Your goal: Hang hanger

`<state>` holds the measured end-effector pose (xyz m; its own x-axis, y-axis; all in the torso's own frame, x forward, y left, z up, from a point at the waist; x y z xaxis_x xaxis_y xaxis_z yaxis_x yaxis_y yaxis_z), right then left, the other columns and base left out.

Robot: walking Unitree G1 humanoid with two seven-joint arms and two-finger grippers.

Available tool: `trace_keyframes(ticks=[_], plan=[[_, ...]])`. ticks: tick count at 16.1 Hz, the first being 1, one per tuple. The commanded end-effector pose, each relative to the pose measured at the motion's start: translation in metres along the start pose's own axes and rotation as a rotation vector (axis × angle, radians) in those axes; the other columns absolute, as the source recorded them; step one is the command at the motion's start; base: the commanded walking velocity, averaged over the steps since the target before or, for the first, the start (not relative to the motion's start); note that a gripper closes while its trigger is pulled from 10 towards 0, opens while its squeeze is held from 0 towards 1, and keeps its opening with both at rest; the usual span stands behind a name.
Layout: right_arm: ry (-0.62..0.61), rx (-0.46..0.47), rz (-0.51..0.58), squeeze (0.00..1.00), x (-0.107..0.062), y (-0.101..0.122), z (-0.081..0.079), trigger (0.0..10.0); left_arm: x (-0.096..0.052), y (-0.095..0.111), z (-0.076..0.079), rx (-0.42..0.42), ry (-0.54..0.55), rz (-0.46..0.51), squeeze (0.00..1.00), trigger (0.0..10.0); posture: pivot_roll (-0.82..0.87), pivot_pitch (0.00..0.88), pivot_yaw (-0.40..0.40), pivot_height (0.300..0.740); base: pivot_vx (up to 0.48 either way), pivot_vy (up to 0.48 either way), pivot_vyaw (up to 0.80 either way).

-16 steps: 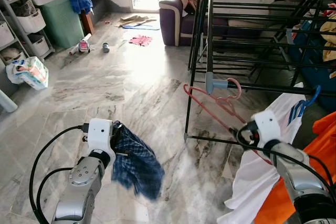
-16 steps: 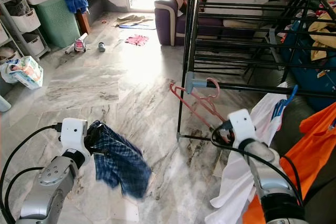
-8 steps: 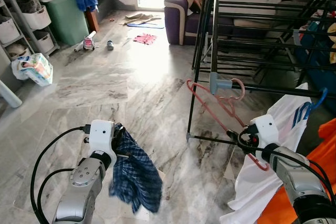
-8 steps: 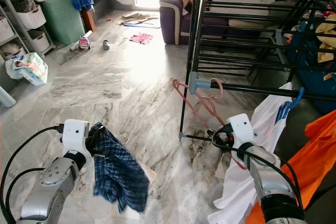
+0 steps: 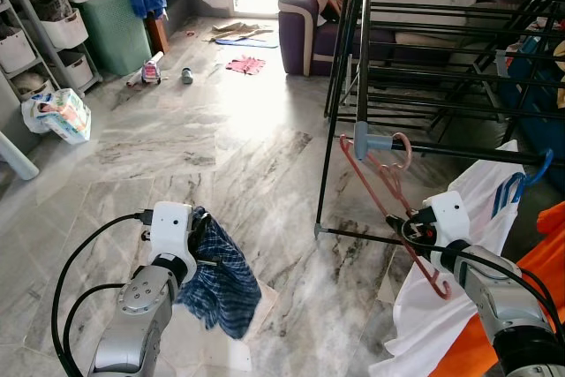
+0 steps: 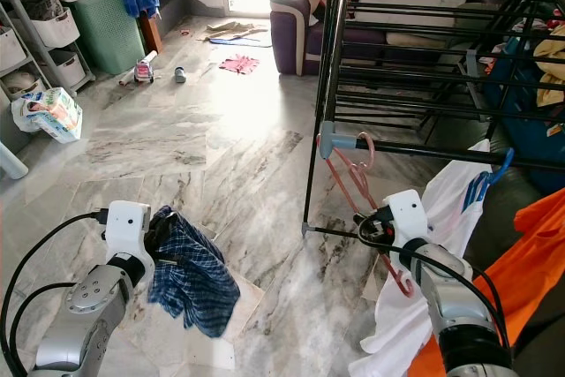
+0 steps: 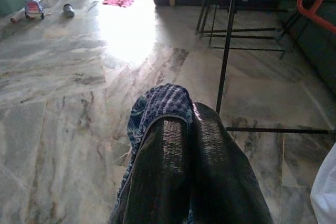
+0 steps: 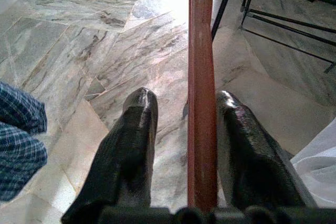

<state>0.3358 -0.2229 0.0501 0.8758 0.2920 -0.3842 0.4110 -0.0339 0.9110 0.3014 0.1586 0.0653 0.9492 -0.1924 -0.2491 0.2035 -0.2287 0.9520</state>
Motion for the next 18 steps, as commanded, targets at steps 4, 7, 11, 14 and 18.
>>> trace_keyframes(ticks=[4,7,11,14,18], plan=[[-0.006,0.003,0.017,0.00,0.001,0.006,0.003,0.0,0.001,0.005,-0.002,0.018,0.002,0.012,0.00,10.0,0.01,0.012,0.017,0.740,0.000,0.000,0.00],[-0.008,0.002,0.018,0.00,0.001,0.004,0.003,0.0,0.001,0.005,-0.001,0.018,-0.001,0.012,0.00,10.0,0.01,0.012,0.019,0.740,0.000,0.000,0.00],[-0.005,0.001,0.019,0.00,0.002,0.002,0.001,0.0,0.001,0.005,-0.001,0.019,-0.001,0.010,0.00,10.0,0.01,0.013,0.018,0.740,0.000,0.000,0.00],[-0.010,-0.004,0.035,0.00,0.002,0.005,0.001,0.0,0.001,0.004,0.000,0.019,-0.001,0.008,0.00,10.0,0.01,0.015,0.020,0.740,0.000,0.000,0.00],[-0.114,-0.012,0.242,0.00,-0.007,0.038,-0.003,2.0,-0.001,0.004,0.001,0.004,0.004,0.018,0.00,10.0,0.00,0.017,0.010,0.740,0.000,0.000,0.00]])
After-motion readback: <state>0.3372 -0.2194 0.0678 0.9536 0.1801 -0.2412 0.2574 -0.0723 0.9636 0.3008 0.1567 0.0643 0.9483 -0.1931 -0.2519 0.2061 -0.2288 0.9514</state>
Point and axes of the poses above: a point about 5 cm out from each wrist's last joint towards the gripper, its own x axis pointing out of the wrist towards the gripper, its own y axis along the axis of the wrist's last joint, z = x × y, the point moved 4 cm from there along x, pointing out of the wrist towards the gripper, and after that the axes turned 12 degrees about x, right-handed, at the moved point
